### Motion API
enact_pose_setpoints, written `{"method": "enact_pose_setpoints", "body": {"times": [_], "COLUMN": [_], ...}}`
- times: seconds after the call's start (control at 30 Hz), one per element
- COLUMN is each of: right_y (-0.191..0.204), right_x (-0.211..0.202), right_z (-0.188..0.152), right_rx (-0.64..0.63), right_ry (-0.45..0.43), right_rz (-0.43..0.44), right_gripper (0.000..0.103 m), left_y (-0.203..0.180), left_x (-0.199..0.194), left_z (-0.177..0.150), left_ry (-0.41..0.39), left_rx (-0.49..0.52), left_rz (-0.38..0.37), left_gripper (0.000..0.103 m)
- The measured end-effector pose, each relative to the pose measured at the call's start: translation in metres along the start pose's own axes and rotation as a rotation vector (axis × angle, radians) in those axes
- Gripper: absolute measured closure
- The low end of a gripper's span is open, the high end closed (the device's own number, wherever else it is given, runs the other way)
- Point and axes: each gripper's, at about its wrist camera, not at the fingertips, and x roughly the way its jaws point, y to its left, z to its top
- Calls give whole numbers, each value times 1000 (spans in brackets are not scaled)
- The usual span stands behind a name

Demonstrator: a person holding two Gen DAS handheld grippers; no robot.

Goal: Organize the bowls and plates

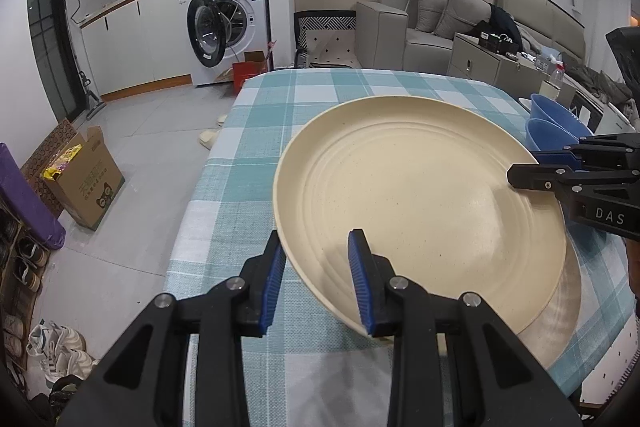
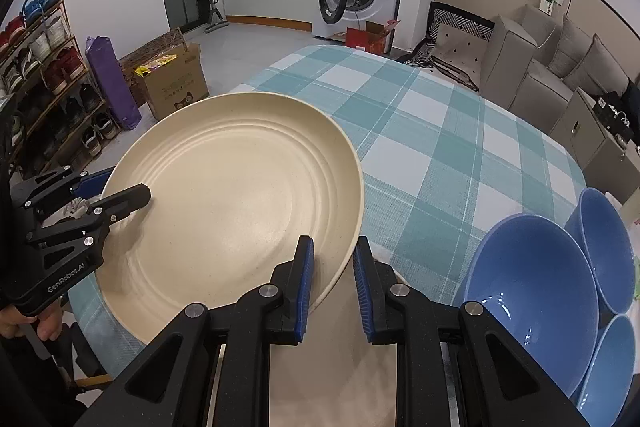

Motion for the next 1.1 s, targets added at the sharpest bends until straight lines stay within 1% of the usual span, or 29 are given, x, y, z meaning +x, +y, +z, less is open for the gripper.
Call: {"method": "enact_pose_setpoints", "body": {"times": [0.77,1.1], "right_y": [-27,-29], "right_x": [-31,-38], "right_z": [-38,-55], "right_rx": [47,57], "right_ry": [22,34], "right_rz": [-57,-49], "right_gripper": [82,82], "left_y": [-45,-52], "left_x": [-7,-9], "left_z": [-4,-7], "left_ry": [9,22], "left_rx": [94,126], "left_rz": [-45,-59], "left_gripper": [72,72]}}
